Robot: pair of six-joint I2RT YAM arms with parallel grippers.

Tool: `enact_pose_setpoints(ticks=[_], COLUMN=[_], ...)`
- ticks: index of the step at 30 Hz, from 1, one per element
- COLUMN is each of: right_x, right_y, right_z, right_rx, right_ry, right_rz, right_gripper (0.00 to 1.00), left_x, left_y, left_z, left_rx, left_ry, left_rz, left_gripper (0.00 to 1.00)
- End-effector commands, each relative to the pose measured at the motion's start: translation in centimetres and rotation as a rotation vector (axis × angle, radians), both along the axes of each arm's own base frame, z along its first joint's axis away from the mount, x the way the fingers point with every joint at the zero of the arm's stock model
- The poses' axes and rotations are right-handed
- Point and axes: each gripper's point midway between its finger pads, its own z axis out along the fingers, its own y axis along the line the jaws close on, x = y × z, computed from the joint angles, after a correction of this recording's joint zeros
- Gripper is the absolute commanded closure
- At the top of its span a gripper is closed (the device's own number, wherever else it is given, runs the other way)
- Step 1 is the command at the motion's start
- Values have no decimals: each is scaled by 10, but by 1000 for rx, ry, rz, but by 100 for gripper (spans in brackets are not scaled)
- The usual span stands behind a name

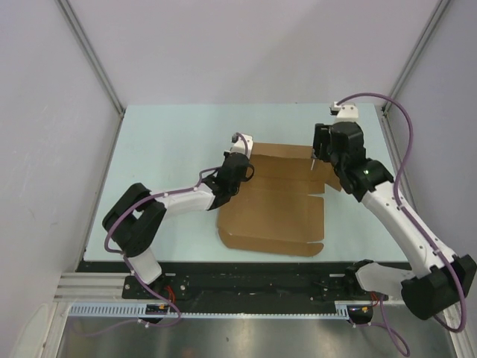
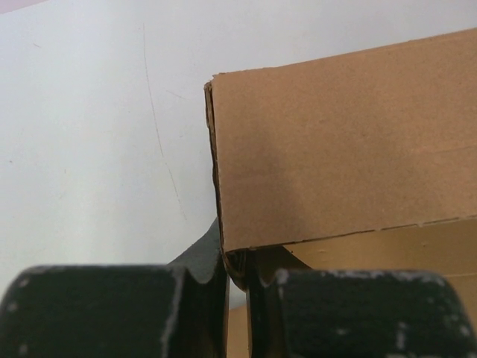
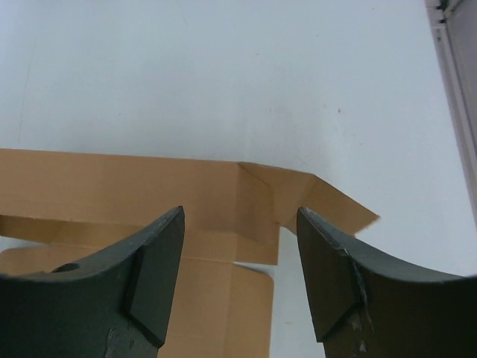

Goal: Fold the paper box

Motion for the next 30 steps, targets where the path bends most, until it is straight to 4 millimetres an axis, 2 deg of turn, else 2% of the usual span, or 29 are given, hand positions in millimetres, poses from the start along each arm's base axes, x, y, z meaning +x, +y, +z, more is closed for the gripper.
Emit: enact_pose_setpoints(ticks=[1, 8, 9, 13, 17, 22, 29, 30], right_x=[-25, -42, -39, -27, -4, 12, 26, 28], right_y=[-22, -16, -13, -3, -7, -11, -17, -16], right_z=[-10, -40, -51, -61, -55, -56, -67, -73], right_rx=[-28, -111, -129, -163, -174, -194, -182, -184], right_ry=[21, 57, 83, 73, 3, -26, -22, -8], right_rz=[-68, -66, -67, -80, -147, -177, -188, -191], right_gripper=[34, 34, 35, 36, 40, 46, 51, 52], left_x=[-5, -2, -2, -4, -4, 0, 7, 8], left_y=[27, 19, 20, 19, 18, 15, 14, 14], left_z=[-21, -22, -24, -29, -35, -38, -35, -35], left_rx=[185, 197, 198, 200, 206, 222, 218, 219], left_ry=[88, 125, 133, 151, 166, 188, 193, 195], left_rz=[38, -10, -14, -28, -40, -61, -65, -65], left_gripper=[100, 100, 100, 100, 100, 100, 100, 100])
